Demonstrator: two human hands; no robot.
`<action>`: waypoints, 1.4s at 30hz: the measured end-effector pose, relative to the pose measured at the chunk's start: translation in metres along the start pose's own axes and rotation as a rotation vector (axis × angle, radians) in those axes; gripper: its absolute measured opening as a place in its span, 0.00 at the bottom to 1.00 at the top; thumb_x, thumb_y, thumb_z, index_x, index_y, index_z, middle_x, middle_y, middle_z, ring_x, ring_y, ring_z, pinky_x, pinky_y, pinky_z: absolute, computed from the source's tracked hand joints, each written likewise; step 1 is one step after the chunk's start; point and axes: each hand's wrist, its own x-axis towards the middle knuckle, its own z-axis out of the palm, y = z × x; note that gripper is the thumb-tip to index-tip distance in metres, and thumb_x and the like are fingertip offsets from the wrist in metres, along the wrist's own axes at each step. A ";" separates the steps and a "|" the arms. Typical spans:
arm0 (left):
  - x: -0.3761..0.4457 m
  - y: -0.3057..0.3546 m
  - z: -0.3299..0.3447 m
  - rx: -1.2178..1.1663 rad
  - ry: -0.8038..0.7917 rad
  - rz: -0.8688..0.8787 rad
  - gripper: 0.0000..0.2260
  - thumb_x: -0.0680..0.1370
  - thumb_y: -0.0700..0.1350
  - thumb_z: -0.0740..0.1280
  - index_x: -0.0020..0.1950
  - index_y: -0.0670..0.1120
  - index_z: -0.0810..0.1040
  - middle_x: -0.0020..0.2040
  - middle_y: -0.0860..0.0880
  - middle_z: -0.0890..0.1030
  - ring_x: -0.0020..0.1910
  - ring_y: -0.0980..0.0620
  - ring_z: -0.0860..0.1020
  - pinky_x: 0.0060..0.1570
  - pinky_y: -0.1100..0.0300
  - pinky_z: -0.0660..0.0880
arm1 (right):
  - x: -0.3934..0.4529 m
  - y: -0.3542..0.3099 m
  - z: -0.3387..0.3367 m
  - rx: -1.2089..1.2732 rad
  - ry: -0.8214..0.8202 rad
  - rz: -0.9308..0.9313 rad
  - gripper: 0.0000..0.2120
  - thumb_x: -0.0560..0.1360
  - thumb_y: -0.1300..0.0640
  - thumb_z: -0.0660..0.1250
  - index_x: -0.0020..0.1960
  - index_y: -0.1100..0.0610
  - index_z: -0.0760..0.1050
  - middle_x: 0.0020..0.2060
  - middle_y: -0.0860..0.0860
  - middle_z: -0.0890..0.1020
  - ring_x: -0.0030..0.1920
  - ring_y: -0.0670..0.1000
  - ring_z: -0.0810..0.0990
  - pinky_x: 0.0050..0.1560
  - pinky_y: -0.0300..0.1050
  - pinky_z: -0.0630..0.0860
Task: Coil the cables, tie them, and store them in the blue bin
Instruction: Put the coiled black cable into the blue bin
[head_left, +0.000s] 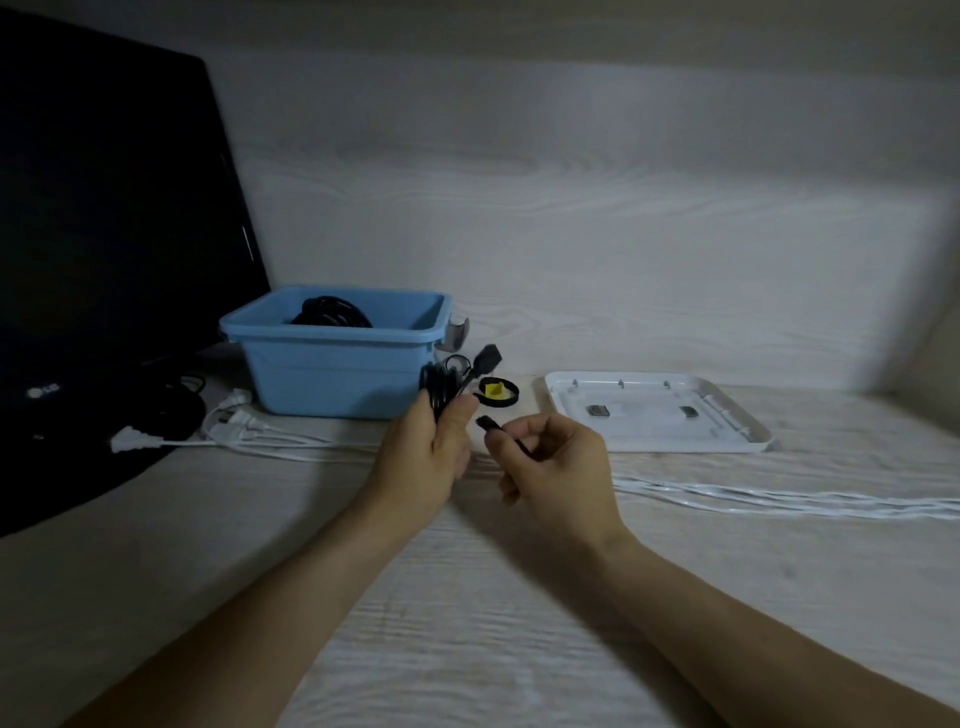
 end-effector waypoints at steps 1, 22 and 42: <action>0.001 0.000 -0.002 0.064 -0.018 0.030 0.20 0.80 0.59 0.55 0.42 0.43 0.66 0.27 0.49 0.69 0.26 0.53 0.68 0.30 0.55 0.68 | 0.000 0.000 0.000 0.004 0.000 0.004 0.06 0.75 0.61 0.74 0.45 0.64 0.79 0.34 0.61 0.81 0.28 0.52 0.79 0.31 0.46 0.79; -0.004 0.012 -0.004 0.132 0.023 0.083 0.18 0.78 0.60 0.58 0.30 0.58 0.75 0.24 0.52 0.69 0.25 0.56 0.68 0.29 0.59 0.66 | -0.009 -0.008 0.010 0.048 -0.123 -0.005 0.11 0.80 0.57 0.68 0.40 0.61 0.80 0.30 0.53 0.82 0.26 0.51 0.77 0.24 0.42 0.74; 0.005 -0.001 -0.018 0.369 0.055 0.066 0.26 0.79 0.61 0.47 0.29 0.47 0.69 0.23 0.50 0.73 0.24 0.56 0.74 0.30 0.55 0.72 | -0.012 -0.017 0.017 0.561 -0.470 0.390 0.13 0.82 0.68 0.57 0.46 0.59 0.77 0.31 0.50 0.78 0.29 0.45 0.69 0.27 0.36 0.67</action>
